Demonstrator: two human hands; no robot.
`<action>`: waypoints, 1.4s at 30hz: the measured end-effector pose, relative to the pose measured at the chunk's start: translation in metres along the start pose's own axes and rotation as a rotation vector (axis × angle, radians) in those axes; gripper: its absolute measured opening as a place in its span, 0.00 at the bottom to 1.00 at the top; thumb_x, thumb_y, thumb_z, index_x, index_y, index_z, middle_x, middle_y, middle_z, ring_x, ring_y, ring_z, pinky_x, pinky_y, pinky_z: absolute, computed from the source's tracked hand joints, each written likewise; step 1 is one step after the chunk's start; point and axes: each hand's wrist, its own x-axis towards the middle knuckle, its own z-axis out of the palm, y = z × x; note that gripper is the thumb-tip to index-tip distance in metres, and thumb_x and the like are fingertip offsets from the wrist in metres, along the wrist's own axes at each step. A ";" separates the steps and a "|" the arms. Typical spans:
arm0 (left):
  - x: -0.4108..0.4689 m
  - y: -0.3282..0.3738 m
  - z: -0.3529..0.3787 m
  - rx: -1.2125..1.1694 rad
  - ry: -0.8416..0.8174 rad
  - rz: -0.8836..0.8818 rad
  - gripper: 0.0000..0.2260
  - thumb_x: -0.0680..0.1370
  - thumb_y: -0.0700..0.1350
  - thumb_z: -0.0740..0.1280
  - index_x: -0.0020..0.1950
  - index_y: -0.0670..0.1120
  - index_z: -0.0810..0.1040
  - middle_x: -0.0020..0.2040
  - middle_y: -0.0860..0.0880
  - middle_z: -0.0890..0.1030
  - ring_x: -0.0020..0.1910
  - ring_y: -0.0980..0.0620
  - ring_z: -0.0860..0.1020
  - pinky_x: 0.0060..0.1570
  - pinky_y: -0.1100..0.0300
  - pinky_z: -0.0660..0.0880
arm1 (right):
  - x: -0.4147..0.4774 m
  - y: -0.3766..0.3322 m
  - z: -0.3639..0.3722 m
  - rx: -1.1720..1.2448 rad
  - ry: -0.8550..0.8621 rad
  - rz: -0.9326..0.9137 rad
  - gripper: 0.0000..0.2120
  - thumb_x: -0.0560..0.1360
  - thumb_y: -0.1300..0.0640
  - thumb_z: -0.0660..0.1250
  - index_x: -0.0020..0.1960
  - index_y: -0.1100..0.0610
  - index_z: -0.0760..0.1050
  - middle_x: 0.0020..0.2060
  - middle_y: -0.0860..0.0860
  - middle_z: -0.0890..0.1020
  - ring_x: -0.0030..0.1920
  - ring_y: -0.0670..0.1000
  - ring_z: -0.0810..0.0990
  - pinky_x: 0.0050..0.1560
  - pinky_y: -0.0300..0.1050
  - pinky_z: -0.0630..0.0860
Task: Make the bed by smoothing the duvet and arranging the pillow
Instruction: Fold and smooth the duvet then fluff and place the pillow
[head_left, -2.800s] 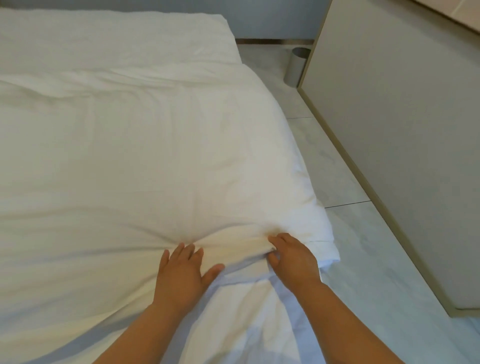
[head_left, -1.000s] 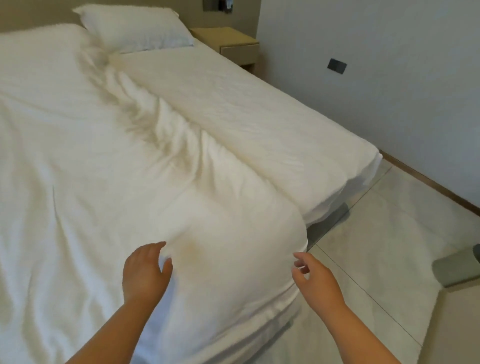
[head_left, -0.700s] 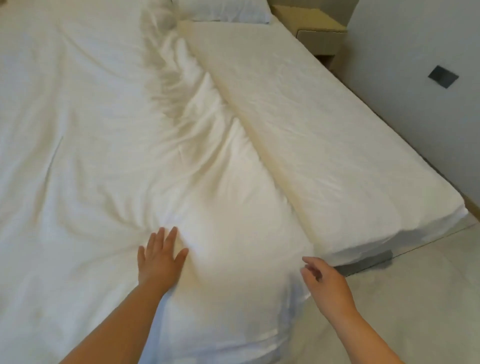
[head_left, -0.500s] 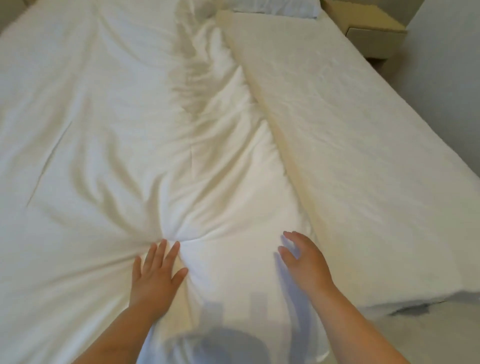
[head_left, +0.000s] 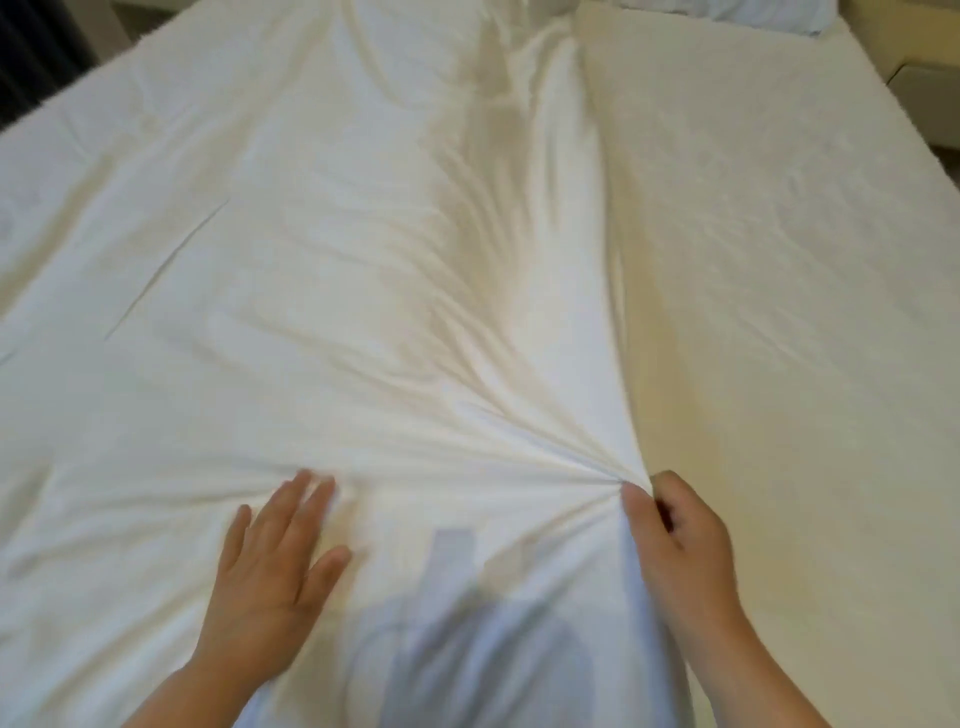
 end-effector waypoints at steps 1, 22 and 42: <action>-0.007 0.009 0.001 0.000 0.030 0.017 0.26 0.77 0.65 0.40 0.74 0.60 0.54 0.75 0.61 0.51 0.73 0.65 0.46 0.70 0.66 0.39 | -0.007 -0.003 -0.019 0.056 0.043 -0.055 0.18 0.67 0.48 0.61 0.28 0.55 0.56 0.19 0.46 0.64 0.23 0.42 0.61 0.23 0.32 0.58; -0.029 0.023 0.034 0.106 0.092 -0.121 0.48 0.61 0.76 0.28 0.73 0.50 0.44 0.77 0.50 0.51 0.76 0.53 0.48 0.70 0.58 0.38 | -0.089 0.074 -0.035 0.194 -0.155 0.515 0.06 0.72 0.58 0.69 0.39 0.53 0.72 0.34 0.45 0.77 0.35 0.44 0.75 0.30 0.34 0.70; -0.063 -0.010 0.051 0.138 0.142 -0.120 0.27 0.79 0.61 0.38 0.67 0.49 0.64 0.64 0.43 0.76 0.65 0.50 0.63 0.70 0.59 0.41 | -0.101 0.108 0.071 -0.824 -0.344 -0.655 0.25 0.79 0.43 0.34 0.74 0.48 0.45 0.75 0.47 0.37 0.75 0.45 0.37 0.74 0.47 0.40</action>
